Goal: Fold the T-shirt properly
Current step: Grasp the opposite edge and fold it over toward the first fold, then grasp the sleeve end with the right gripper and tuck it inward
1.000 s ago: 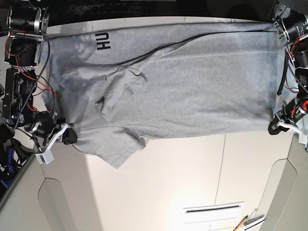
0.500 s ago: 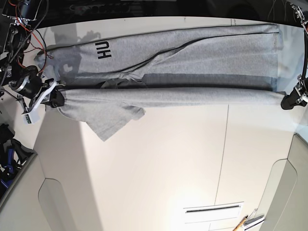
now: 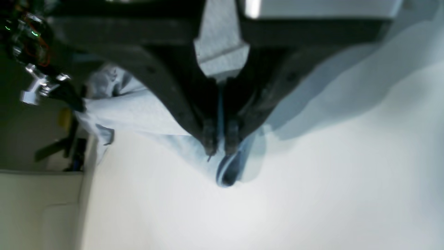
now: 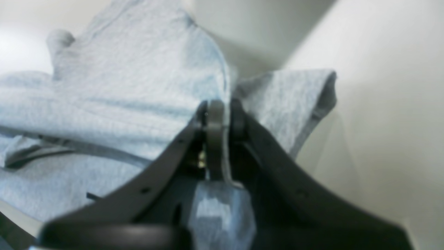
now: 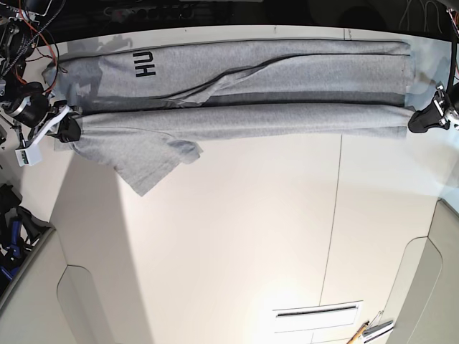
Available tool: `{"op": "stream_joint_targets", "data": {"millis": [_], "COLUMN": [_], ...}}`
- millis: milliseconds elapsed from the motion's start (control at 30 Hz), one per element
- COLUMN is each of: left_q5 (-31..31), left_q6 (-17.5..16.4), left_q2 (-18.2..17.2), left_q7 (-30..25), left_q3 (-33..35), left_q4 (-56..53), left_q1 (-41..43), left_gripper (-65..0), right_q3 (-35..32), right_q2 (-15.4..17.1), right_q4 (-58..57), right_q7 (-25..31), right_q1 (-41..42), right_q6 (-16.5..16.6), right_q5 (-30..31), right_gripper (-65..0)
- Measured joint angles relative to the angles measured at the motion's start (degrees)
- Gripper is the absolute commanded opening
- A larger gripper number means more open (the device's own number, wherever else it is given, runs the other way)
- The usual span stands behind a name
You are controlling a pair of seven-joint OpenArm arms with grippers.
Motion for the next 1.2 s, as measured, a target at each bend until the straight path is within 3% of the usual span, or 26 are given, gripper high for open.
{"op": "stream_joint_targets", "data": {"millis": [67, 133, 333, 467, 567, 767, 967, 1100, 1133, 1200], "left_q5": [-0.24, -0.26, -0.2, -0.28, -0.31, -0.24, -0.26, -0.24, -0.26, -0.26], "left_q6": [0.0, 0.0, 0.02, 0.02, 0.02, 0.02, 0.02, 0.02, 0.02, 0.02], "left_q2": [-0.13, -0.59, -1.86, -1.81, -1.81, -1.7, -1.22, -1.31, -1.29, -1.29], "left_q7": [0.07, 0.55, 1.11, 1.01, 0.35, -0.52, -0.72, -0.68, -0.7, -0.7], "left_q3": [0.0, -0.04, -0.04, -0.04, -0.04, -0.04, -0.04, -0.04, -0.04, -0.04], "left_q4": [0.09, 0.09, 2.27, 5.05, 5.38, 5.4, 5.44, 5.44, 5.44, 5.44], "left_q1": [-0.02, -0.04, -0.02, -0.02, -0.04, -0.02, -0.02, -0.02, -0.02, -0.02], "left_gripper": [-37.9, -36.6, -36.6, -36.6, -36.6, -36.6, -36.6, -36.6, -36.6, -36.6], "right_q3": [0.22, 0.83, 2.86, 2.19, -0.24, -10.32, -19.8, -22.82, -23.43, -24.2], "right_q2": [0.0, 0.11, 0.48, 0.26, -0.5, -0.63, -0.72, -1.11, -1.27, -1.33], "right_q4": [0.02, 2.03, 12.94, 13.2, 10.05, -8.41, -28.04, -32.81, -32.79, -32.79], "right_q7": [-0.33, -2.08, 0.98, 3.67, 8.35, 11.96, 14.88, 15.76, 15.87, 14.73], "right_q1": [0.0, -0.11, 0.98, 4.66, 7.39, 14.8, 22.91, 25.75, 25.75, 25.62], "right_q6": [-0.24, -0.61, -0.5, -0.11, -0.42, -0.26, -0.52, -0.44, -0.42, -0.26], "right_q5": [1.18, 2.19, 2.71, 0.15, -4.31, -7.04, -9.9, -9.2, -9.16, -8.28], "right_gripper": [-46.7, -37.3, -37.0, -37.0, -36.8, -28.1, -28.1, -29.4, -34.0, -51.5]}}
